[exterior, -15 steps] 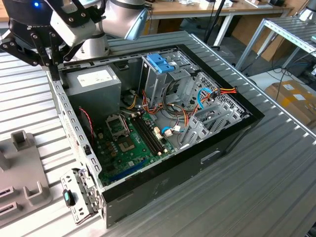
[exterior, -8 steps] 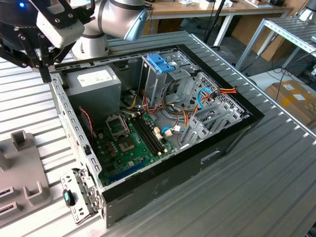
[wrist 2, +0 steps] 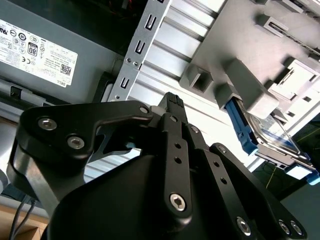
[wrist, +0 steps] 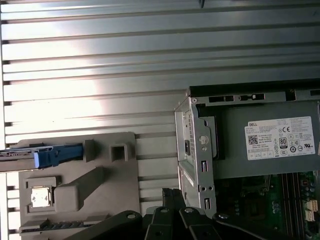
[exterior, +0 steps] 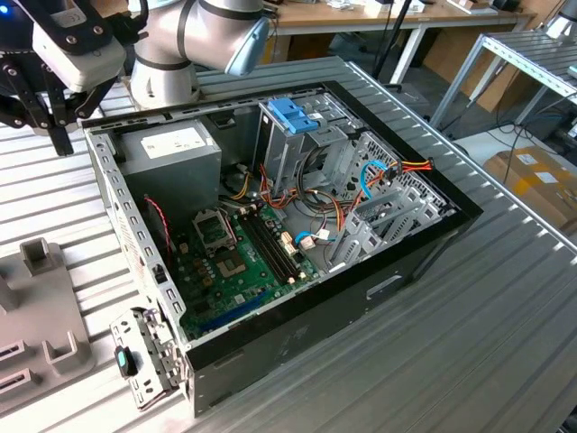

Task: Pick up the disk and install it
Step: 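Reach for the disk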

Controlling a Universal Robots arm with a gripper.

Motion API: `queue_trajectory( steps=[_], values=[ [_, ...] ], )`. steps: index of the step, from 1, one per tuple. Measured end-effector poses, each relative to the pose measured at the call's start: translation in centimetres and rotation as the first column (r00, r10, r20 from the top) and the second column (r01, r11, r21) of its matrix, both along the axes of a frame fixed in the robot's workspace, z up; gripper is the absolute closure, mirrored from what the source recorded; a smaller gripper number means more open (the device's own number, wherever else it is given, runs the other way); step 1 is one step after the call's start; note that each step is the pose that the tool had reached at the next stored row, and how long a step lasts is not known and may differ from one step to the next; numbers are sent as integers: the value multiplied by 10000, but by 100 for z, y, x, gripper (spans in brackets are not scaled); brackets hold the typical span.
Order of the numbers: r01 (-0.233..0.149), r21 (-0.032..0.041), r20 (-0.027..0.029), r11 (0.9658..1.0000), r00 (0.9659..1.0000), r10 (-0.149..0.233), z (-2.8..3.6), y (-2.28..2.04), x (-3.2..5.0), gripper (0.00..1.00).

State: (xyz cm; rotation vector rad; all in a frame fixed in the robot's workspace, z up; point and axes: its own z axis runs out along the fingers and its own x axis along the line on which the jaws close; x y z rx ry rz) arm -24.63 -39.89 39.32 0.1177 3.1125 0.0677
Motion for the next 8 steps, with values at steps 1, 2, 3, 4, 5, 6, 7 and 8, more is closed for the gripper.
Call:
queue_trajectory(
  steps=[1,2,3,4,5,6,7,8],
  values=[
    [2,0,0,10000,10000,-2,0,0,-2,89],
    [1,-1,0,10000,10000,-1,0,0,-2,89],
    [1,0,0,10000,10000,-1,0,0,-3,89],
    [1,0,0,10000,10000,-1,0,0,-4,89],
    [3,-1,0,10000,10000,-3,0,0,-6,89],
    [2,0,0,10000,10000,-2,0,0,-12,89],
    [2,0,0,10000,10000,-2,0,0,-17,89],
    [2,0,0,10000,10000,-2,0,0,-22,89]
  ],
)
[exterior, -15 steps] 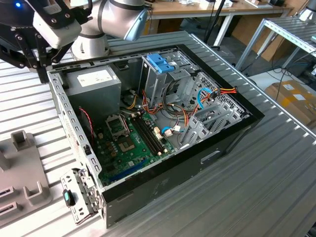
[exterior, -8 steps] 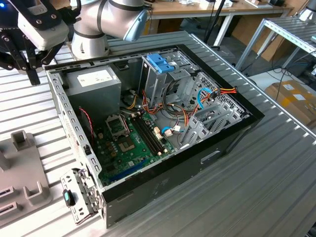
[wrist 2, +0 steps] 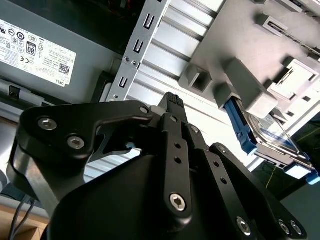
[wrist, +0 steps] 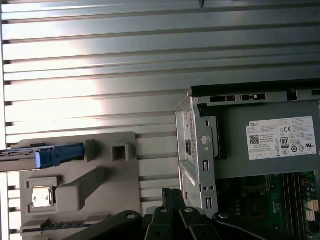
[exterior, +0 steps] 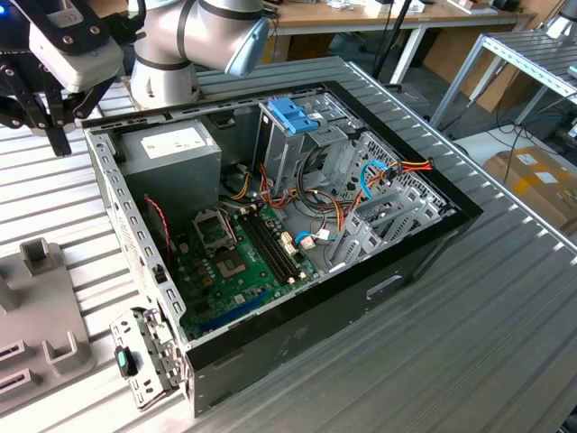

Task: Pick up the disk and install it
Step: 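Reach for the disk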

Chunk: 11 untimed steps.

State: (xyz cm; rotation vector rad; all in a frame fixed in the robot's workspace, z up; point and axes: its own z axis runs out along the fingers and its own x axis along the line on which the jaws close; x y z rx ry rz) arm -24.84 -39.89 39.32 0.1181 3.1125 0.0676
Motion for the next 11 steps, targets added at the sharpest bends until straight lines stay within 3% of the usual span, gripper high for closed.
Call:
queue_trajectory(
  steps=[11],
  values=[
    [0,0,0,10000,10000,0,0,0,-53,89]
  ],
)
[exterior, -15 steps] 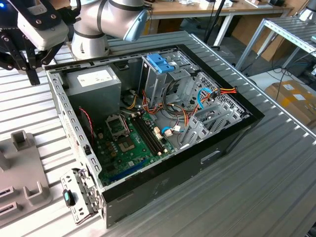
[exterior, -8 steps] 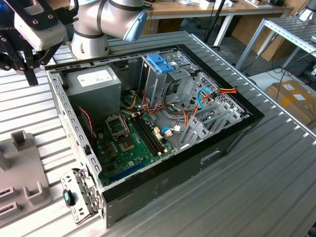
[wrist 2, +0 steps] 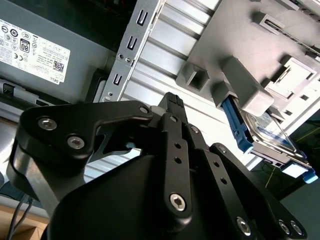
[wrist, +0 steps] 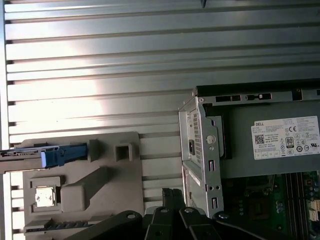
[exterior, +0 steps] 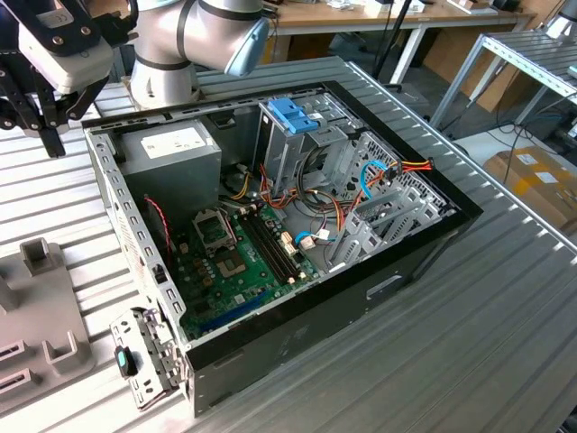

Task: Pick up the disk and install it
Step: 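Reach for the disk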

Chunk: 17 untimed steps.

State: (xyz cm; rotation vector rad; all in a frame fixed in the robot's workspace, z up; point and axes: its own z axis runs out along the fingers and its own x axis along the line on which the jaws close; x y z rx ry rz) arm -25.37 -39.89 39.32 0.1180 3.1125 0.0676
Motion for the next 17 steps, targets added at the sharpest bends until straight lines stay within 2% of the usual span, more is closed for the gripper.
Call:
queue_trajectory(
  steps=[7,17],
  values=[
    [0,0,1,10000,10000,0,0,0,-2,89],
    [-1,1,1,10000,10000,1,0,0,-57,89]
  ],
)
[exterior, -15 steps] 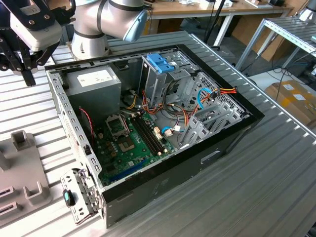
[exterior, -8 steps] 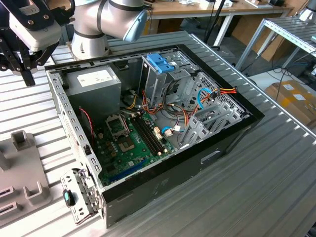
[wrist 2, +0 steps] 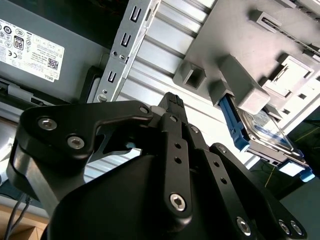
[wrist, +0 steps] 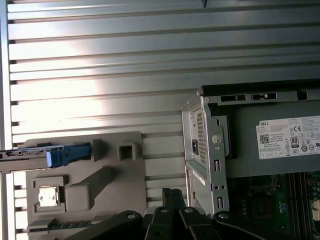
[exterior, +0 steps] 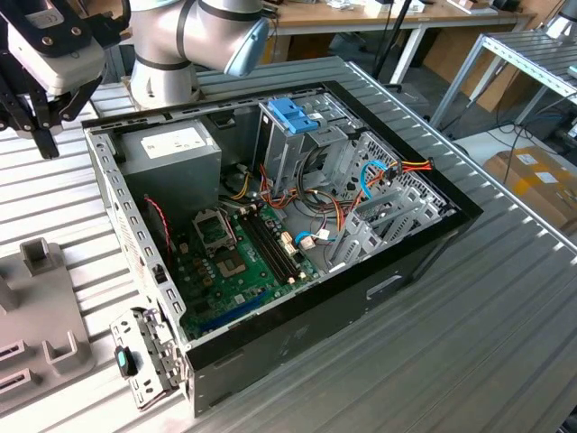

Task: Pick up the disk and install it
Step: 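Reach for the disk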

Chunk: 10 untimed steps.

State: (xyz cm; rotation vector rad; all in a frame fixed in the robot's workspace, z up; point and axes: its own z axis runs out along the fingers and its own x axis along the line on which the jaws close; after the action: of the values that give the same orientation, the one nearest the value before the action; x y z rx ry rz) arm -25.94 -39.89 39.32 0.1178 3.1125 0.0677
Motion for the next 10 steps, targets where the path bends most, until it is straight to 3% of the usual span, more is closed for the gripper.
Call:
queue_trajectory(
  steps=[10],
  values=[
    [1,-1,0,10000,10000,-1,0,0,-35,89]
  ],
)
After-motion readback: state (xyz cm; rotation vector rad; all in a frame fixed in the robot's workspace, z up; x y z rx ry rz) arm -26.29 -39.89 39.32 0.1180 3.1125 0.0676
